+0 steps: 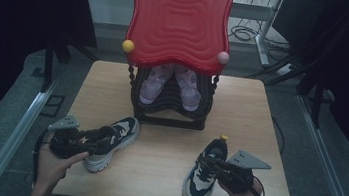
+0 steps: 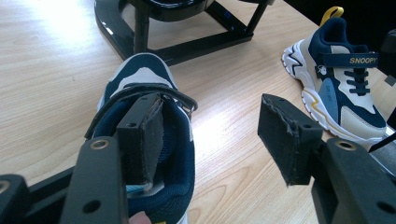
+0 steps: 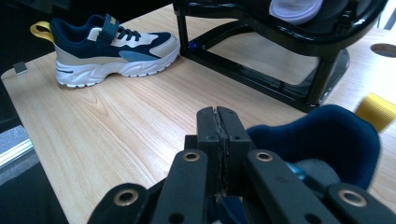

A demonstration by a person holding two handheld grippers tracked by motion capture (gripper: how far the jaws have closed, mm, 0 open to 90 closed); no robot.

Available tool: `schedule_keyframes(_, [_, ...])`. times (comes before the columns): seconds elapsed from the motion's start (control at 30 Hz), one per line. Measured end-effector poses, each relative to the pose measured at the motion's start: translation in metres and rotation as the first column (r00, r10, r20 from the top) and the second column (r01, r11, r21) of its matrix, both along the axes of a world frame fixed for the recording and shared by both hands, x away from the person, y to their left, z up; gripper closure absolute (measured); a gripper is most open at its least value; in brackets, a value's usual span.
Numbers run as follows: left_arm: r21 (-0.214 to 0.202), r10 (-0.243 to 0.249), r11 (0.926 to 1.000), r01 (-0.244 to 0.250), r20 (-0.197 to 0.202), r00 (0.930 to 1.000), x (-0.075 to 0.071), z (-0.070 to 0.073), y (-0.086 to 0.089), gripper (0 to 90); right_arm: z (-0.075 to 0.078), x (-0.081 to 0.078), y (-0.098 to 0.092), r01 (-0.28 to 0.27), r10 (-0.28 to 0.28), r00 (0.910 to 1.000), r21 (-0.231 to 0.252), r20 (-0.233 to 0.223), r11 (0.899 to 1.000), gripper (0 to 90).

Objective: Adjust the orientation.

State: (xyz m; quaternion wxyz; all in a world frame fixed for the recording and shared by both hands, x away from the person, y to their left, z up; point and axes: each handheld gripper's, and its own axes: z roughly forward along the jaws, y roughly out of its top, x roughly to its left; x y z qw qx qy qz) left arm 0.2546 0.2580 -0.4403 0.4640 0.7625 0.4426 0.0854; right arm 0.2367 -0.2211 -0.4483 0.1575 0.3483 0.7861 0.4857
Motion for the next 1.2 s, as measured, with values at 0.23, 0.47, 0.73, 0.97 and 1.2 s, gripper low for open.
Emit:
schedule_keyframes(0.23, [0.000,0.000,1.0000,0.000,0.006,1.0000,-0.001,0.002,0.002,40.5,-0.005,-0.014,-0.020,0.023,-0.023,0.9997,0.002,-0.005,1.000,89.0])
schedule_keyframes(0.47, [-0.029,0.000,0.9996,0.000,0.012,0.9999,-0.003,0.004,0.006,40.7,-0.019,-0.025,-0.042,0.074,-0.074,0.9967,-0.006,-0.031,0.997,89.0])
schedule_keyframes(0.73, [-0.022,0.008,0.9997,-0.008,0.004,1.0000,-0.002,0.001,0.007,40.8,-0.032,-0.035,-0.045,0.053,-0.056,0.9970,-0.044,-0.054,0.998,89.1])
schedule_keyframes(0.97, [-0.016,0.001,0.9999,-0.001,-0.006,1.0000,-0.001,-0.003,0.007,40.7,-0.045,-0.039,-0.045,0.017,-0.024,0.9955,-0.076,-0.091,0.997,89.1])
schedule_keyframes(1.2, [-0.015,0.002,0.9999,-0.002,-0.010,0.9999,0.000,-0.005,0.005,40.7,-0.053,-0.044,-0.043,-0.022,0.012,0.9927,-0.087,-0.120,0.996,89.1])
